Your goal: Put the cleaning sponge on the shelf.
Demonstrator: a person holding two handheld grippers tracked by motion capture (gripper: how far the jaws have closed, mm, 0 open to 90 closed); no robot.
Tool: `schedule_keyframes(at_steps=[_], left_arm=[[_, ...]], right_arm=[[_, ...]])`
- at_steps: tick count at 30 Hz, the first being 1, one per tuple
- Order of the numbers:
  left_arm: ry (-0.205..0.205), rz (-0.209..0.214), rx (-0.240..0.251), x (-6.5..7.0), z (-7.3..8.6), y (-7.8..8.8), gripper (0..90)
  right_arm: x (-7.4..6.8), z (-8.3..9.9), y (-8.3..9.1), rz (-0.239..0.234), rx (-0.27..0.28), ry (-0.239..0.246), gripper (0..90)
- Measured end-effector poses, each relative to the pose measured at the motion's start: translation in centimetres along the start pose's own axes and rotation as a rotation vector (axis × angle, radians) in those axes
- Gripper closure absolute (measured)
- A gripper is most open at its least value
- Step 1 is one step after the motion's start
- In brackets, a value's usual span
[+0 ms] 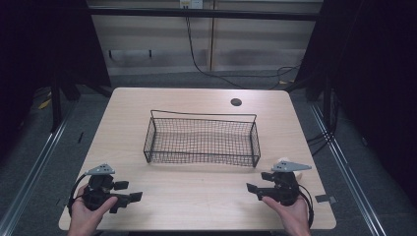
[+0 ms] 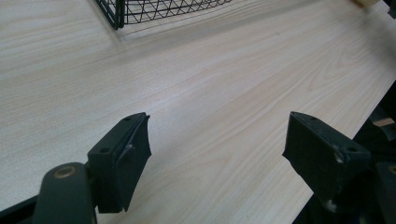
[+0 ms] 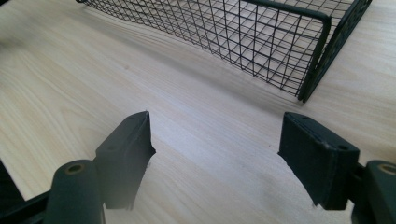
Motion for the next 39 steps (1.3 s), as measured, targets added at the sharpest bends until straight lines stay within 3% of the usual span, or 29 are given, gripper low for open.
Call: schedule_keyframes(at_steps=[12,19,22,25,33,35,39], left_arm=[[0.000,-0.001,0.000,0.0,0.0,0.0,22.1],[0.001,0.000,0.002,0.0,0.0,0.0,22.1],[-0.001,0.004,0.001,0.0,0.0,0.0,22.1],[-0.002,0.002,0.001,0.0,0.0,0.0,22.1],[0.002,0.001,0.001,0.0,0.0,0.0,22.1],[0.003,0.000,0.000,0.0,0.0,0.0,22.1],[0.004,-0.001,-0.001,0.0,0.0,0.0,22.1]], right_arm=[[-0.6,-0.6,0.6,-0.080,0.051,-0.018,33.2],[-1.1,-1.1,0.9,-0.076,0.004,0.002,39.8],[-1.1,-1.4,1.3,-0.064,0.010,0.000,42.6],[-1.0,-1.7,1.5,-0.059,-0.019,-0.018,42.6],[-0.5,-3.0,2.1,-0.073,-0.082,-0.035,34.7],[-0.3,-3.3,2.3,-0.051,-0.088,-0.024,32.7],[0.0,-3.6,2.7,-0.054,-0.112,-0.033,32.2]])
Point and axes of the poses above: each handheld gripper's, and its own axes: y roughly backward along the jaws, z roughly out of its underside, x roughly to its right, the point moved 2 cm from there along -y, roughly forward along the jaws, and after that the axes turned 11 degrees about -y, right-handed, at the moved point
